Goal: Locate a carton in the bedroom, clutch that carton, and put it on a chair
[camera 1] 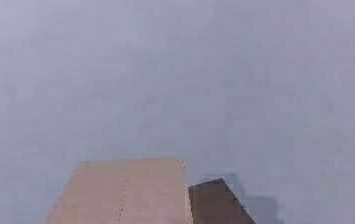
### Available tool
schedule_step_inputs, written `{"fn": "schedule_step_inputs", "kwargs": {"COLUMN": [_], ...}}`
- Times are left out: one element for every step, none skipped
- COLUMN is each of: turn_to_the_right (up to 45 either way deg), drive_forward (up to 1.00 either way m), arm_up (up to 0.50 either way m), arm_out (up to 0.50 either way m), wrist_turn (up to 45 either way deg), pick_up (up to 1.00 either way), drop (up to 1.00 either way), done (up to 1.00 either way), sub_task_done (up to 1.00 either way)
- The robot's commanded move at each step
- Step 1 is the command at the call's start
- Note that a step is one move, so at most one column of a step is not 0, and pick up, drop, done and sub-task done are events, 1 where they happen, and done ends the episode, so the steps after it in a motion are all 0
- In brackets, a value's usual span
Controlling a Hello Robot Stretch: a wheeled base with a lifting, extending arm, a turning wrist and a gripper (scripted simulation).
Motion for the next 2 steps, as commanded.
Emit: {"fn": "schedule_step_inputs", "kwargs": {"turn_to_the_right": [-27.0, 45.0], "drive_forward": [0.00, 0.00], "arm_up": [0.00, 0.00], "arm_out": [0.00, 0.00], "wrist_turn": [0.0, 0.0], "pick_up": [0.00, 0.00], "drop": [0.00, 0.00], "done": [0.00, 0.00], "sub_task_done": [0.00, 0.00]}}
